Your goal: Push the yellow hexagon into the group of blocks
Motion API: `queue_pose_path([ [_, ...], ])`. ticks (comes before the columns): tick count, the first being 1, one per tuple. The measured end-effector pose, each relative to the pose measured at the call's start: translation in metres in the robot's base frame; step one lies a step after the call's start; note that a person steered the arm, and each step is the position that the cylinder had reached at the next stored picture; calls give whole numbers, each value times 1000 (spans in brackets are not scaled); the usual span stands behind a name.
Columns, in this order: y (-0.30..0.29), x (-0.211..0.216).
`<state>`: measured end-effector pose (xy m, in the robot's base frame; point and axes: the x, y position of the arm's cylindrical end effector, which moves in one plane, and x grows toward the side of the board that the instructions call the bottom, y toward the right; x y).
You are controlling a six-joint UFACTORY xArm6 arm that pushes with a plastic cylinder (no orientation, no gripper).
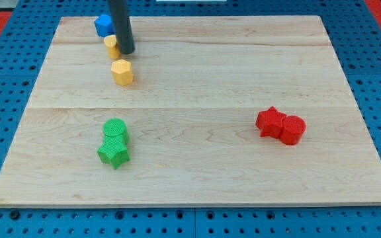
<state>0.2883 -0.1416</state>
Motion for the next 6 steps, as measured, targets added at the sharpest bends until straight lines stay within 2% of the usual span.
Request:
queue_pose_path([
  [1,-22,-3],
  [3,61,81],
  [4,100,103],
  [5,64,127],
  [6,37,106],
])
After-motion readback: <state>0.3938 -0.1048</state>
